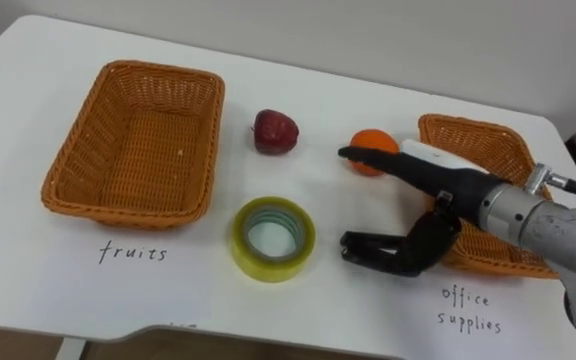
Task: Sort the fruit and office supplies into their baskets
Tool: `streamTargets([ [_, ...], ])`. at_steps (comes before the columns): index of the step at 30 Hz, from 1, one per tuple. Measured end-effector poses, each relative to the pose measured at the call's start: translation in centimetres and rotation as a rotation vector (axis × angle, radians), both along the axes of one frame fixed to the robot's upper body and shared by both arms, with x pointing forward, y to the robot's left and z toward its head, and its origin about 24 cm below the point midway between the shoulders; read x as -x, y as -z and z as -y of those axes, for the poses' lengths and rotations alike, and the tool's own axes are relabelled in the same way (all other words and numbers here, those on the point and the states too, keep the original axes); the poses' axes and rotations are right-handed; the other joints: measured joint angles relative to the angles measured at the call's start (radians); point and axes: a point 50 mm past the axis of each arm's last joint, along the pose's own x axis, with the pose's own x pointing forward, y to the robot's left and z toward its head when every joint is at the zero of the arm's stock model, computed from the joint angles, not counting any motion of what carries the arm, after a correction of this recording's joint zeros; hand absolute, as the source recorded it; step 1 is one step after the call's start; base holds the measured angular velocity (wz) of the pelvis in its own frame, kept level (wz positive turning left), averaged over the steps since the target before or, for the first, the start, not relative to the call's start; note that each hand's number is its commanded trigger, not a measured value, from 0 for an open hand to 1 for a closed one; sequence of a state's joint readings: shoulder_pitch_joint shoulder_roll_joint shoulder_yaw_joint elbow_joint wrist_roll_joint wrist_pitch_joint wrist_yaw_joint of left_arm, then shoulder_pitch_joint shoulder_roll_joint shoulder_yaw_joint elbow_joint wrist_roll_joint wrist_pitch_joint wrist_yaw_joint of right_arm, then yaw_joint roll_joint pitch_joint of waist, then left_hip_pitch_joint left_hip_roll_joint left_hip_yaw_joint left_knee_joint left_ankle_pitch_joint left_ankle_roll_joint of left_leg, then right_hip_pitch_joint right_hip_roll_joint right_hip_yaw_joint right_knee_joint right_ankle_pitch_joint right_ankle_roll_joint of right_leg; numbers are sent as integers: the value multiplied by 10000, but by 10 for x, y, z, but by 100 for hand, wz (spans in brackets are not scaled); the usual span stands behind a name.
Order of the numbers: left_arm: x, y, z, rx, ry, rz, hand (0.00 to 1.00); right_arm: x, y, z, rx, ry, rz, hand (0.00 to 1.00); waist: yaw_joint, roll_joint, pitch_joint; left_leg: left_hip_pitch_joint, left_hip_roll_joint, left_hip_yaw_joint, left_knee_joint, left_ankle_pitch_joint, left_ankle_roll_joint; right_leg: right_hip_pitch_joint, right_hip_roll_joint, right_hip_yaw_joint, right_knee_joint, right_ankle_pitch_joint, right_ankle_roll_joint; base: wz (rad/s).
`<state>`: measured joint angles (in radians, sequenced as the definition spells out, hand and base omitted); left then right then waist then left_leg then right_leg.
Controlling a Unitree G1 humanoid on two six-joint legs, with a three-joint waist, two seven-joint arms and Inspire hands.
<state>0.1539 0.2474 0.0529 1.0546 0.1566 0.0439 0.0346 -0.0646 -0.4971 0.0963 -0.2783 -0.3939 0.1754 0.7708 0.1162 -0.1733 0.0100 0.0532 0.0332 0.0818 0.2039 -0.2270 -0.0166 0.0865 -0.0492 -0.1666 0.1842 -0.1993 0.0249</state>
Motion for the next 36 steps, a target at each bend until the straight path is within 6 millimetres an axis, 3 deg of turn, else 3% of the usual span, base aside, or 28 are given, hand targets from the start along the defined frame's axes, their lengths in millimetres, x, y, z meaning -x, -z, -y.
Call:
streamTargets([
  [16, 2, 1, -3, -41, -144, -138, 0, 2, 7, 0, 692, 13, -504, 0, 178, -114, 37, -48, 2, -28, 9, 3, -2, -2, 2, -1, 2, 0, 0, 0],
  [24, 7, 3, -3, -250, -189, -509, 0, 4, 14, -8, 723, -172, -851, 0, 231, -100, 47, -88, 1, -73, 14, 2, -1, -16, 2, -24, 0, 2, -2, 0],
  [36, 10, 5, 1, -502, -22, -832, 0, 1, 29, -1, 677, 364, -1305, 0, 248, -57, 70, -89, -5, -136, 16, 7, -3, -10, -5, -130, 1, 3, 0, 2],
])
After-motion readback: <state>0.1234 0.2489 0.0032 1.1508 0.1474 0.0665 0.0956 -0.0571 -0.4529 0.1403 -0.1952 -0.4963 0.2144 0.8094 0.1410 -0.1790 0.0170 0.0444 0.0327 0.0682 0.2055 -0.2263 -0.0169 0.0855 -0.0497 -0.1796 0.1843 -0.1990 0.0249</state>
